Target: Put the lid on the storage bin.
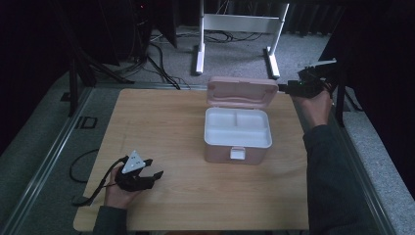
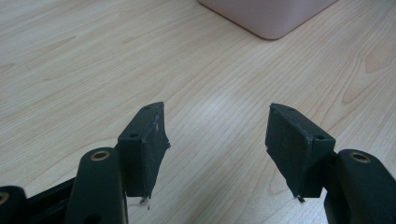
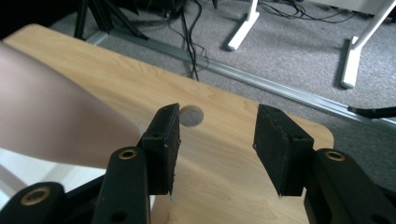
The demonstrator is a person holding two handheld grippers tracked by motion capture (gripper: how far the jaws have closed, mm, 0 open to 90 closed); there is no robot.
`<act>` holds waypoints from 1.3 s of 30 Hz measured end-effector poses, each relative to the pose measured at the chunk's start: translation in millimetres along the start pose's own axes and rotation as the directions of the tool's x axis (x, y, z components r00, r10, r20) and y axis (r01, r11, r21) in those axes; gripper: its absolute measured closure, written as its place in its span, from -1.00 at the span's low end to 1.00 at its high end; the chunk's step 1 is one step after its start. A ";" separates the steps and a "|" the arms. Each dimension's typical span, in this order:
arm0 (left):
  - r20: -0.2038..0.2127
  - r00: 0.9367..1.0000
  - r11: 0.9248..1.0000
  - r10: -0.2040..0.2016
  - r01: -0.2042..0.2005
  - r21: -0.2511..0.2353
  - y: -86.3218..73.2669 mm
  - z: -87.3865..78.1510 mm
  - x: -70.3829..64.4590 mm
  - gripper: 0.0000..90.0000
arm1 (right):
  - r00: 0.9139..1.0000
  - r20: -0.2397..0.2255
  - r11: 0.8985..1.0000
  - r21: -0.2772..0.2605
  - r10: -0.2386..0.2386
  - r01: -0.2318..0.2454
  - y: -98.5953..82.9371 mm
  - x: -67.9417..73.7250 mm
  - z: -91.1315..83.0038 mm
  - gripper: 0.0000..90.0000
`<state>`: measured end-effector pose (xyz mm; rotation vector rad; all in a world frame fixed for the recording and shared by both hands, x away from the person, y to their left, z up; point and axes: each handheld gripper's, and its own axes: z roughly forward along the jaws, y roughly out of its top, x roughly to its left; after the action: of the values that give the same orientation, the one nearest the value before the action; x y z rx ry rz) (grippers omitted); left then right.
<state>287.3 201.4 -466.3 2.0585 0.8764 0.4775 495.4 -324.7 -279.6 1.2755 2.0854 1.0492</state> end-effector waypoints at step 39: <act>0.003 1.000 1.000 0.002 -0.002 0.007 0.1 0.8 0.0 -0.15 | 0.998 -0.055 0.998 -0.053 -0.021 0.018 5.3 12.6 -11.2 0.11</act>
<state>287.8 201.0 -466.7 2.0661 0.8753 0.4734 484.4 -316.0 -268.7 1.2111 2.0932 1.1355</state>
